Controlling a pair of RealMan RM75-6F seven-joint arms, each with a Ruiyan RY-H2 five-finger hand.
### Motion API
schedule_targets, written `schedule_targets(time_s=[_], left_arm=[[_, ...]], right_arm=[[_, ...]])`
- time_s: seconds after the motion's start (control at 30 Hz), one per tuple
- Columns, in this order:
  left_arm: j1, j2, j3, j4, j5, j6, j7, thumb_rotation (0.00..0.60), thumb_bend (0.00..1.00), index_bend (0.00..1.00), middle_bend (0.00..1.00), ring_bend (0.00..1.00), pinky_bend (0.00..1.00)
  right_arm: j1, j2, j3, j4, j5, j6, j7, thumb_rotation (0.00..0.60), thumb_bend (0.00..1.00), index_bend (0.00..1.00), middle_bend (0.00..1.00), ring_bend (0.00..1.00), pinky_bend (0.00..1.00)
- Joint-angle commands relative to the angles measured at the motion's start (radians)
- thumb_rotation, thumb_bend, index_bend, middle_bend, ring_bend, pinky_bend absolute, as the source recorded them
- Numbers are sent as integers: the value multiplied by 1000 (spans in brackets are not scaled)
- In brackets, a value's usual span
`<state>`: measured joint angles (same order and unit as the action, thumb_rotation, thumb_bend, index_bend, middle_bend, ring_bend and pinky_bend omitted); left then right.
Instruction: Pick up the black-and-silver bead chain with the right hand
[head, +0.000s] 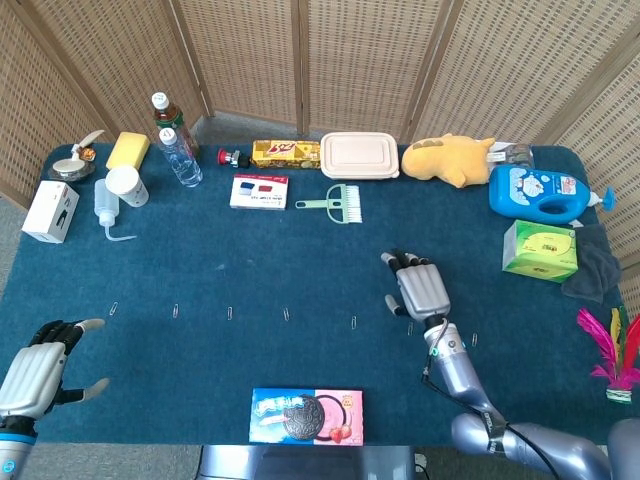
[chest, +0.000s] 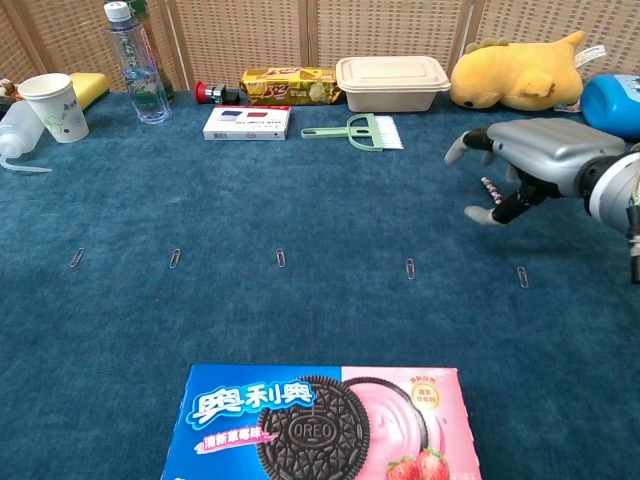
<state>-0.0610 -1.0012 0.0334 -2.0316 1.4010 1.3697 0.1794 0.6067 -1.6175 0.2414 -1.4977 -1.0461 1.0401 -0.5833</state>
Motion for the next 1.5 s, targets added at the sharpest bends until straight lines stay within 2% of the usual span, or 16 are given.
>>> schedule_targets(time_s=[0.03,0.23,0.33,0.47,0.7,1.5], left_arm=[[1,-1,2,3,1,1,-5,586,265,217,250,203,110],[4,-1,4,11,1,5,-16,587,265,217,250,203,110],[5,-1,5,19,0,5,-25,585,265,217,250,203,110],[4,-3,6,26,-1,2,-31,587,265,217,250,203,110],[-1,-8,4,32,-1,-3,-35,588,265,217,250,203,110],[0,-13,2,32,4,8,-40,589,265,210,250,203,110]], right_arm=[[19,39,-14,-59,40,-40,-17,468,381,288,121,182,298],[44,37,-25,-71,64,-33,-58,460,381,336,107,172,291],[66,31,-44,-48,61,-18,-122,455,381,349,107,172,291],[81,29,-69,-34,64,-1,-187,441,381,355,107,172,291],[95,30,-91,-23,91,-3,-228,435,381,351,107,172,291],[99,25,-132,85,103,-3,-213,437,381,359,111,172,291]])
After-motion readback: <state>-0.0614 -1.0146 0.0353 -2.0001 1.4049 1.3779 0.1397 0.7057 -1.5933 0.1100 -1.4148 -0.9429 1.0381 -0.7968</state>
